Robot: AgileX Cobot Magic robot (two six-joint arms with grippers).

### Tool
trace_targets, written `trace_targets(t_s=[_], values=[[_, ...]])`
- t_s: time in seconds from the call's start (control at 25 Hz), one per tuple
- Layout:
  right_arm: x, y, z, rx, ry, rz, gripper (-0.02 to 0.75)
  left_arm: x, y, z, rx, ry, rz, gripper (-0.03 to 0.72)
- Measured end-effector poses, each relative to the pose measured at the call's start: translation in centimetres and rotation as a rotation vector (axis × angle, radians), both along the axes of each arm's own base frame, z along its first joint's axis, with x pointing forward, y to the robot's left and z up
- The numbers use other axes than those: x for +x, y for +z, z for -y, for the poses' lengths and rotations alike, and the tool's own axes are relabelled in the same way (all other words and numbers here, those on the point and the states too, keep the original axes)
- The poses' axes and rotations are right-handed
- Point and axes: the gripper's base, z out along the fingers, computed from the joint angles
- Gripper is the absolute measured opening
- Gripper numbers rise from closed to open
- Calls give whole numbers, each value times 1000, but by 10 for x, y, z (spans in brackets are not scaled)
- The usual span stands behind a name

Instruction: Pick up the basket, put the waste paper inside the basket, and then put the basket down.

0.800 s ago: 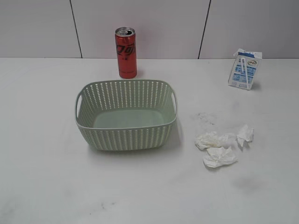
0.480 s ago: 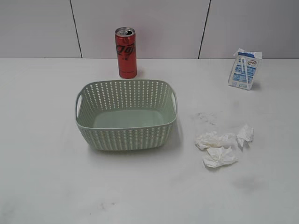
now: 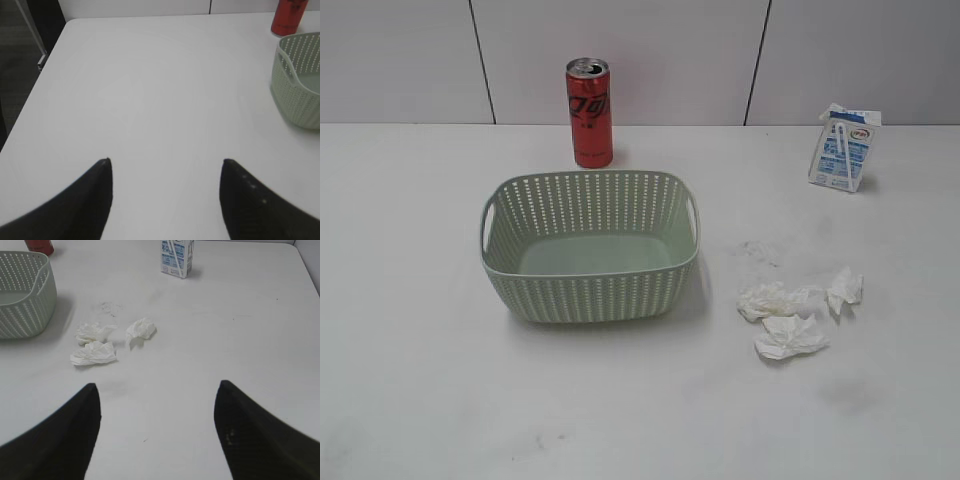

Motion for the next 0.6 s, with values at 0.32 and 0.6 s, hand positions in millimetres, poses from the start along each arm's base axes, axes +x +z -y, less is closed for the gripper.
trace_targets(t_s=[0.32, 0.6], values=[[0, 0, 0, 0, 0, -1, 537, 24, 26, 9, -76, -34, 40, 493], [0, 0, 0, -1, 0, 0, 538, 103, 48, 28, -146, -75, -140, 493]])
